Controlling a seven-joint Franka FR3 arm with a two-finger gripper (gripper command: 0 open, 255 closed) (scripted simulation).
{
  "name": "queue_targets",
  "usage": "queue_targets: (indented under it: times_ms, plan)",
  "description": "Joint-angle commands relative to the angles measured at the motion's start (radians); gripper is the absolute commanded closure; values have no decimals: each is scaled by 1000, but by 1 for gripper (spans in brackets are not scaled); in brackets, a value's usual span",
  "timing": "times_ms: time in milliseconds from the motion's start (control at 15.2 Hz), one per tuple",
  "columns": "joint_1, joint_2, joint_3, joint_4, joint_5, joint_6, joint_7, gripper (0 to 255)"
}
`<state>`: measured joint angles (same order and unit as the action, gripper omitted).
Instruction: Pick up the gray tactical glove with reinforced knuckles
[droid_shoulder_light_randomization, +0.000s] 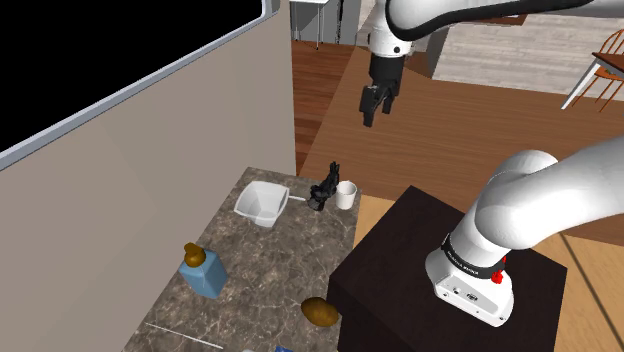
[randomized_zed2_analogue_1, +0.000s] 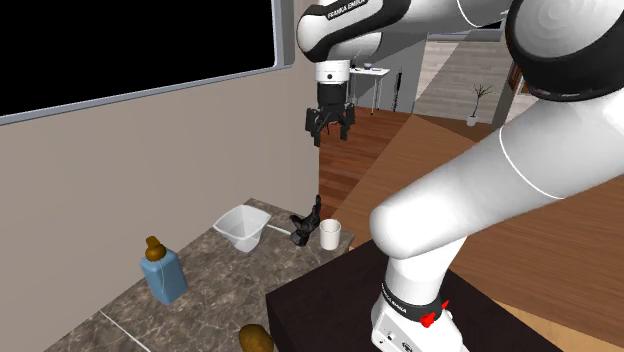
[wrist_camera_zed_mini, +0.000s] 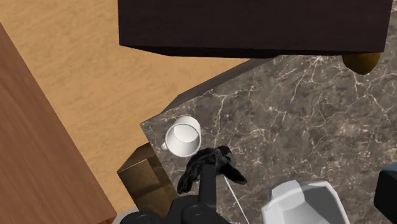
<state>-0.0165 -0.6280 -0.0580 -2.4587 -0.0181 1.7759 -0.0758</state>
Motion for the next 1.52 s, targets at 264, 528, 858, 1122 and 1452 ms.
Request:
queue_targets:
  times_ms: [264,528,858,1122,1452]
  plan:
    - [-14,169,-34,-47,6,224,-10,0]
    - [-19,307,-58,-45,21,362,-24,0]
    - [-21,497,-85,-10,61,518,-54,0]
    - [-26,658,-98,45,114,623,-91,0]
    - [-46,861,-95,144,200,723,-148,0]
